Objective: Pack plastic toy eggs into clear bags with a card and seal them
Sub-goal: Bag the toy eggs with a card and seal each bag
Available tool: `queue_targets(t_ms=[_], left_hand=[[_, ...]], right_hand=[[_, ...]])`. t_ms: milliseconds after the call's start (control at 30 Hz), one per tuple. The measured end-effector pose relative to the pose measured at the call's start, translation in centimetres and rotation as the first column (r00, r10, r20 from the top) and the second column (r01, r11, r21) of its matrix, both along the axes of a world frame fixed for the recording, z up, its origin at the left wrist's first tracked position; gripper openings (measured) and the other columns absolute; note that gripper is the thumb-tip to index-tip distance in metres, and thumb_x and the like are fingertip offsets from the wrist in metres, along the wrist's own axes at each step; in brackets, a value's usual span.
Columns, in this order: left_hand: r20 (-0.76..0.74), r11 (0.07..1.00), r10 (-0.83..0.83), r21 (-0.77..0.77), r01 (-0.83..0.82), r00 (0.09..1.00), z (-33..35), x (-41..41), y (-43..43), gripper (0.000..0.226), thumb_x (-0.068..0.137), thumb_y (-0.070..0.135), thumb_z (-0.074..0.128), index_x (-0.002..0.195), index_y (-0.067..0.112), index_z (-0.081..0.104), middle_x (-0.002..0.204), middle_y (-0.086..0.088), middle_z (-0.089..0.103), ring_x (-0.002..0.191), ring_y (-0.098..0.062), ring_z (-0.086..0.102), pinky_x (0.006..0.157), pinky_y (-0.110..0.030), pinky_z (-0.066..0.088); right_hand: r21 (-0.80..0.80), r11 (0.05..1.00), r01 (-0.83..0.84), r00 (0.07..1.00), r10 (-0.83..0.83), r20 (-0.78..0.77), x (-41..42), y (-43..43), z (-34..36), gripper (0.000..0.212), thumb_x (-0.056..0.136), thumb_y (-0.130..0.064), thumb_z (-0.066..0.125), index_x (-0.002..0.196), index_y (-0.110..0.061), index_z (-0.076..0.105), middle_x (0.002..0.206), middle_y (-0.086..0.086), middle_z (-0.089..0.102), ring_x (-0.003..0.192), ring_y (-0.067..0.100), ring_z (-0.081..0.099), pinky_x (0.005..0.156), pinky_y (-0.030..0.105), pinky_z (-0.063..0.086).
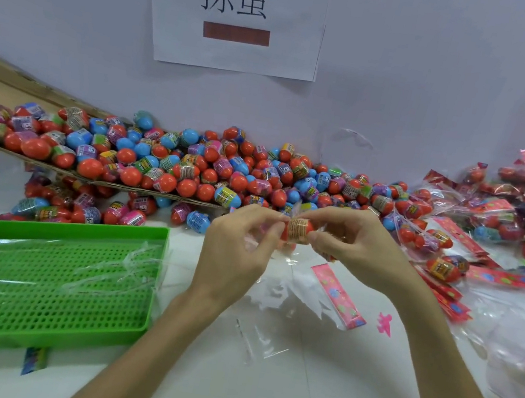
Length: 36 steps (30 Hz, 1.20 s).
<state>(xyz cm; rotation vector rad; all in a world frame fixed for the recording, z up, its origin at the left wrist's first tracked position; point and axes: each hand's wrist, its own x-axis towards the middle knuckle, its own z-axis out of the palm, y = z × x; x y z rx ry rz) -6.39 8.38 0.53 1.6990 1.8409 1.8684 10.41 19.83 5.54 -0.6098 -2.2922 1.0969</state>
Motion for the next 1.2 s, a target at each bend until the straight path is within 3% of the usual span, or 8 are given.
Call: queue_targets(t_ms=[167, 300, 467, 633, 767, 900, 1100, 1200], left_hand=[[-0.001, 0.999, -0.035, -0.006, 0.035, 0.999, 0.0, 0.0, 0.0, 0.007, 0.092, 0.023, 0.072, 0.092, 0.022, 0.079, 0.088, 0.016, 0.073, 0.076, -0.009, 0.065, 0.062, -0.011, 0.04], [0.02, 0.997, -0.067, -0.041, 0.068, 0.998, 0.0, 0.3, -0.1, 0.007, 0.092, 0.02, 0.075, 0.088, 0.025, 0.078, 0.086, 0.017, 0.074, 0.072, -0.005, 0.066, 0.06, -0.008, 0.041], [0.247, 0.988, -0.113, -0.074, 0.135, 0.962, 0.4, 0.4, 0.0, 0.008, 0.094, 0.017, 0.075, 0.09, 0.024, 0.076, 0.086, 0.012, 0.075, 0.07, -0.012, 0.072, 0.058, -0.027, 0.055], [0.37, 0.987, -0.13, -0.042, 0.156, 0.92, 1.0, 0.2, -0.4, 0.013, 0.096, 0.019, 0.071, 0.09, 0.03, 0.068, 0.089, 0.002, 0.076, 0.081, -0.028, 0.074, 0.061, -0.041, 0.056], [0.378, 0.986, -0.136, -0.04, 0.163, 0.916, 1.2, 0.2, -0.4, 0.019, 0.103, 0.015, 0.061, 0.094, 0.032, 0.057, 0.093, 0.002, 0.08, 0.076, -0.028, 0.072, 0.06, -0.037, 0.051], [0.403, 0.973, -0.199, -0.028, 0.23, 0.893, 1.2, 0.4, -0.5, 0.014, 0.105, 0.017, 0.058, 0.101, 0.03, 0.054, 0.098, 0.004, 0.08, 0.081, -0.019, 0.077, 0.055, -0.027, 0.056], [0.381, 0.948, -0.285, -0.025, 0.318, 0.88, 0.5, 1.1, -0.2, 0.014, 0.1, 0.035, 0.064, 0.108, 0.028, 0.056, 0.099, -0.001, 0.08, 0.089, -0.023, 0.078, 0.081, -0.055, 0.062], [0.345, 0.95, -0.286, -0.022, 0.312, 0.894, 0.2, 1.1, 0.0, 0.012, 0.102, 0.029, 0.064, 0.11, 0.027, 0.056, 0.092, 0.001, 0.079, 0.086, -0.021, 0.078, 0.083, -0.054, 0.062]], right_hand=[[0.025, 0.998, -0.058, 0.981, 0.052, 0.188, 0.2, -0.1, 0.1, 0.026, 0.096, -0.017, 0.067, 0.112, -0.035, 0.077, 0.081, -0.015, 0.067, 0.059, 0.005, 0.047, 0.053, 0.022, 0.041], [0.022, 0.997, -0.077, 0.962, 0.069, 0.263, 0.5, 0.2, 0.3, 0.037, 0.1, -0.012, 0.058, 0.115, -0.04, 0.076, 0.081, -0.019, 0.059, 0.062, 0.004, 0.046, 0.055, 0.022, 0.04], [0.033, 0.999, 0.029, 0.998, -0.031, 0.054, 0.6, 0.6, 0.1, 0.043, 0.095, 0.003, 0.053, 0.108, -0.027, 0.081, 0.096, 0.005, 0.057, 0.068, 0.013, 0.047, 0.066, 0.031, 0.041], [0.072, 0.997, 0.022, 1.0, -0.023, 0.013, 0.8, 0.8, -0.1, 0.036, 0.095, -0.006, 0.062, 0.096, -0.037, 0.08, 0.108, -0.009, 0.057, 0.077, 0.023, 0.052, 0.065, 0.034, 0.044], [0.044, 0.991, 0.126, 0.984, -0.12, -0.13, 0.6, 0.8, 0.1, 0.03, 0.088, -0.027, 0.078, 0.115, -0.035, 0.066, 0.116, -0.009, 0.058, 0.068, 0.014, 0.057, 0.067, 0.028, 0.051], [-0.076, 0.968, 0.24, 0.889, -0.25, -0.384, 0.6, 0.4, 0.4, 0.047, 0.066, -0.04, 0.087, 0.098, -0.015, 0.063, 0.093, 0.002, 0.07, 0.077, 0.018, 0.071, 0.078, 0.032, 0.061], [0.282, 0.897, 0.341, 0.895, -0.218, -0.389, -1.6, -1.2, -0.7, 0.028, 0.076, -0.033, 0.086, 0.095, -0.016, 0.076, 0.092, -0.008, 0.071, 0.088, 0.007, 0.066, 0.075, 0.011, 0.045], [0.397, 0.87, 0.293, 0.933, -0.169, -0.318, -1.9, -1.3, -1.2, 0.026, 0.08, -0.033, 0.082, 0.101, -0.018, 0.079, 0.097, -0.001, 0.068, 0.09, 0.008, 0.062, 0.07, 0.02, 0.048]])
